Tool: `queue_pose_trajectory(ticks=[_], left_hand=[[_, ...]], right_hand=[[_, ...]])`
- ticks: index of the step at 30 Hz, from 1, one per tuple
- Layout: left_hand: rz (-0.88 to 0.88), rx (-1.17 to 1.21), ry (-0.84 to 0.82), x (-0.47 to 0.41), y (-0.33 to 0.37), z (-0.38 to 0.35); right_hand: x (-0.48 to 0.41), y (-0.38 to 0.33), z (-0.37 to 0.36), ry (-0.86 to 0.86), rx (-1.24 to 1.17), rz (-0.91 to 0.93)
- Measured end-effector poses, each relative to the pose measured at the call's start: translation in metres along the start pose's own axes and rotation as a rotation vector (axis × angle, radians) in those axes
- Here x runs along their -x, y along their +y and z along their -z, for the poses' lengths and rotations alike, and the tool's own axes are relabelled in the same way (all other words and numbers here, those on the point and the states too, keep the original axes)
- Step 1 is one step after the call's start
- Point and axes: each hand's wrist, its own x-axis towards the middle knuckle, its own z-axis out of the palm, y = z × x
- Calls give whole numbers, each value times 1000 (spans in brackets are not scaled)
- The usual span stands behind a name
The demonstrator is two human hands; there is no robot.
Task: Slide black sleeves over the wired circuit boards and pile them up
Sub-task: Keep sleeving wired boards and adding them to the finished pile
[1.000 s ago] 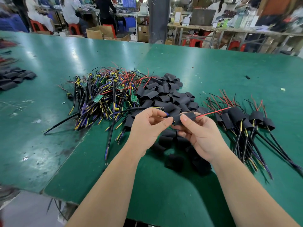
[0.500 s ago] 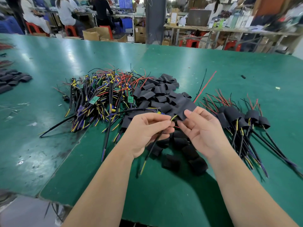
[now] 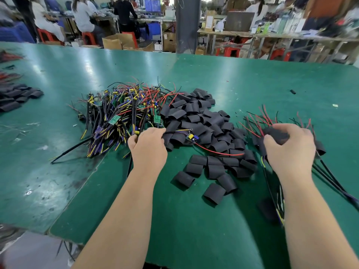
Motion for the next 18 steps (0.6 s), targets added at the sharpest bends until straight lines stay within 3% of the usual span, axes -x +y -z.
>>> queue_pose_trajectory(ticks=[5, 11, 16, 18], left_hand=[[23, -37, 203, 3, 6, 8], [-29, 196, 436, 13, 17, 22], [-160, 471, 370, 22, 21, 25], [-255, 556, 290, 24, 23, 26]], right_hand=[[15, -18, -8, -277, -78, 83], [27, -28, -13, -475, -116, 111], [44, -39, -9, -1162, -413, -23], [52, -43, -17, -1180, -533, -91]])
